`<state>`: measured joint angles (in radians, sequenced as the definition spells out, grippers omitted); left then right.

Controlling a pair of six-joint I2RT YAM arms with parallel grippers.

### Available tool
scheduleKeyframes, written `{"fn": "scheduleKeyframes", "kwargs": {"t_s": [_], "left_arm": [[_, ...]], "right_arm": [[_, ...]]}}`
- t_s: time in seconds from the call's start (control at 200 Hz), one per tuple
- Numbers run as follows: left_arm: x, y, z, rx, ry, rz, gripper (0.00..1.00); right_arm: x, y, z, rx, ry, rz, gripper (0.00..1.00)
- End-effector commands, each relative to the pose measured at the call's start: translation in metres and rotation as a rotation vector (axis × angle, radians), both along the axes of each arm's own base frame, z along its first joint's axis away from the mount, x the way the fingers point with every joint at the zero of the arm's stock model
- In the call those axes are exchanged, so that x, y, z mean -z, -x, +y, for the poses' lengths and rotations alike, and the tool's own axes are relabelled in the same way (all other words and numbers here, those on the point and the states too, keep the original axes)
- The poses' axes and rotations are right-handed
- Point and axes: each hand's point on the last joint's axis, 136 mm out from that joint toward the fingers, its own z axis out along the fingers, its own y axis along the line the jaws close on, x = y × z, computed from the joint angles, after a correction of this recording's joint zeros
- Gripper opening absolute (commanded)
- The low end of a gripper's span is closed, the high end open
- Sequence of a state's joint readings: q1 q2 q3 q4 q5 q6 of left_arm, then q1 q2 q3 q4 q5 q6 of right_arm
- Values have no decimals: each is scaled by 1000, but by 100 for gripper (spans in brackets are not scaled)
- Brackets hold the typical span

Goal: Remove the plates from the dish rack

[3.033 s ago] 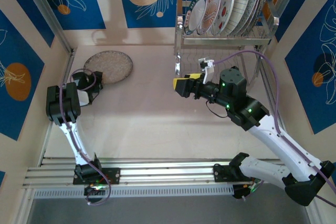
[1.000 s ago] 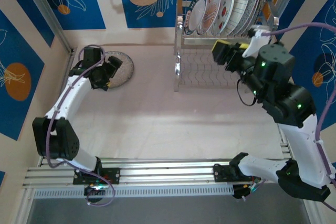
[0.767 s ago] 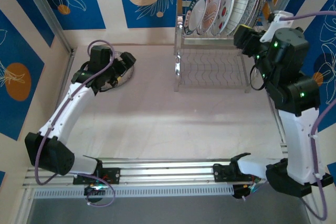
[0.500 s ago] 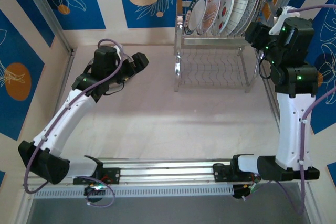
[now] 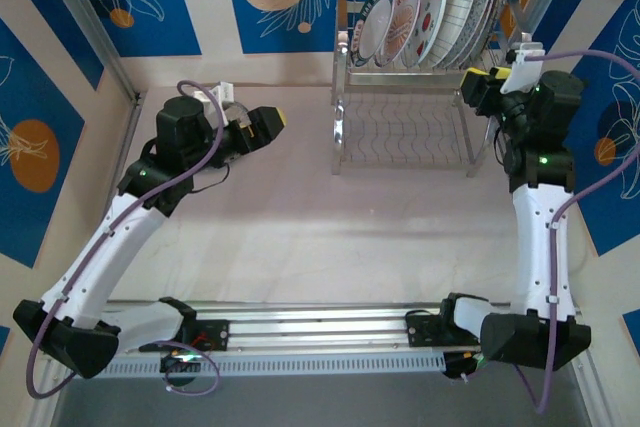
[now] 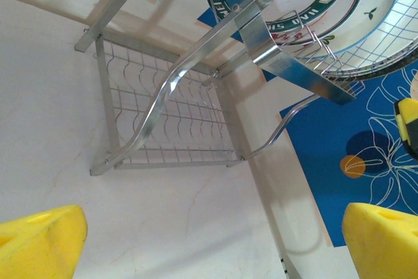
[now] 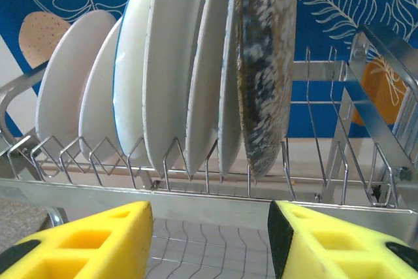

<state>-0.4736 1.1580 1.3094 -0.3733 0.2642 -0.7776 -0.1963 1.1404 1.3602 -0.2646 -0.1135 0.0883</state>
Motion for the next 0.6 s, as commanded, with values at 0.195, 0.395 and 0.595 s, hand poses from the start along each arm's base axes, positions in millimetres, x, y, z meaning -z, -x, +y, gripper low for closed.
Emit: {"fn": "scheduleKeyframes", "kwargs": {"t_s": [0.195,0.395,0.595], "left_arm": [[-11,0,-10,37,45,-38,100],[-12,-1,-8,22,53,-28,100],[-11,0,-6,7,55,-20,100]], "right_arm": [[-17,-13,-20,19,96,-223,53],[-10,-26,-26,2,83,-230,54],[-6,-36,-26,-25,50,-231,54]]}}
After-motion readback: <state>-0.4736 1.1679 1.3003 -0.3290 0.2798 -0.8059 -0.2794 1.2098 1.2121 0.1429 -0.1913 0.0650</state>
